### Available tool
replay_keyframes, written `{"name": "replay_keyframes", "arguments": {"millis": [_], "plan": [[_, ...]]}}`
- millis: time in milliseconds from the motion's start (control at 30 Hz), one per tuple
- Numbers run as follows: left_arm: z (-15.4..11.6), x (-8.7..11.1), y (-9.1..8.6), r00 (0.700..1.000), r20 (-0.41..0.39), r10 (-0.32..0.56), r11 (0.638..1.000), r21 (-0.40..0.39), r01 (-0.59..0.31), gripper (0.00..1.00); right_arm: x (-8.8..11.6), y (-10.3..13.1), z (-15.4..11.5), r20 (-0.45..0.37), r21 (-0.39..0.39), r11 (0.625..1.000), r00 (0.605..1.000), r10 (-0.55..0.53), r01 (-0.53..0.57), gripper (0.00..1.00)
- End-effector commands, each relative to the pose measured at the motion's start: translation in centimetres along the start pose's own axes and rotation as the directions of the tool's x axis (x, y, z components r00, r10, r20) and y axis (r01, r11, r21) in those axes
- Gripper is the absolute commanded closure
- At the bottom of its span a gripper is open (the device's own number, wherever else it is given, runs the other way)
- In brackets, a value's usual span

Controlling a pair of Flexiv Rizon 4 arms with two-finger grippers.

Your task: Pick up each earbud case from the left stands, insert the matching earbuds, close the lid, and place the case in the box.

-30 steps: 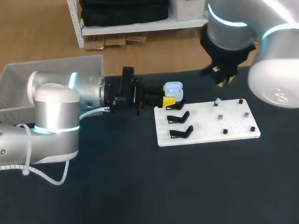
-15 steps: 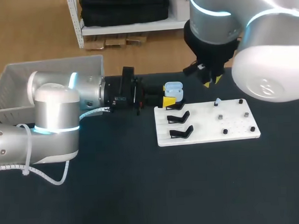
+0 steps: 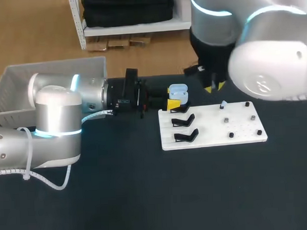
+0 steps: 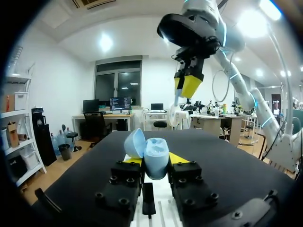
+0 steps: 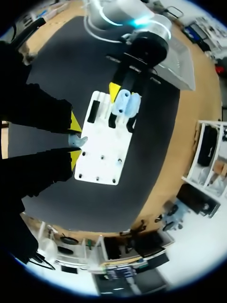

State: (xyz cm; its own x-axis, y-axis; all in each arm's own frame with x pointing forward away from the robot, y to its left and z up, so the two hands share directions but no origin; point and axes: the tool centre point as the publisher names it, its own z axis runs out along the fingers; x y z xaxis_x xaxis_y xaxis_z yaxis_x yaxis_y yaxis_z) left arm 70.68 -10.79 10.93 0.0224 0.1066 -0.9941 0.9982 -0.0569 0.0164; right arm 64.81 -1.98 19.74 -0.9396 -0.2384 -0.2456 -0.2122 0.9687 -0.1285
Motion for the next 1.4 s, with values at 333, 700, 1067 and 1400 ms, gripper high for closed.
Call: {"name": "replay_keyframes", "arguments": {"millis": [333,700,1067,1400], "plan": [[0.0,0.1,-0.1,1.000,0.005,0.004,1.000,-0.005,-0.004,1.00,-3.0,0.8,1.5,-0.172,0.020,0.952,0.937,0.305,-0.306,1.00],[0.0,0.1,-0.1,1.000,0.005,0.004,1.000,-0.005,-0.004,1.00,-3.0,0.8,1.5,-0.172,0.020,0.952,0.937,0.305,-0.306,1.00],[0.0,0.1,-0.1,1.000,0.005,0.004,1.000,-0.005,-0.004,1.00,-4.2,2.0,2.2,-0.245,0.134,0.778,0.741,0.626,-0.613,1.00],[0.0,0.1,-0.1,1.000,0.005,0.004,1.000,-0.005,-0.004,1.00,-4.6,2.6,2.4,-0.254,0.091,0.758,0.721,0.645,-0.646,1.00]]}}
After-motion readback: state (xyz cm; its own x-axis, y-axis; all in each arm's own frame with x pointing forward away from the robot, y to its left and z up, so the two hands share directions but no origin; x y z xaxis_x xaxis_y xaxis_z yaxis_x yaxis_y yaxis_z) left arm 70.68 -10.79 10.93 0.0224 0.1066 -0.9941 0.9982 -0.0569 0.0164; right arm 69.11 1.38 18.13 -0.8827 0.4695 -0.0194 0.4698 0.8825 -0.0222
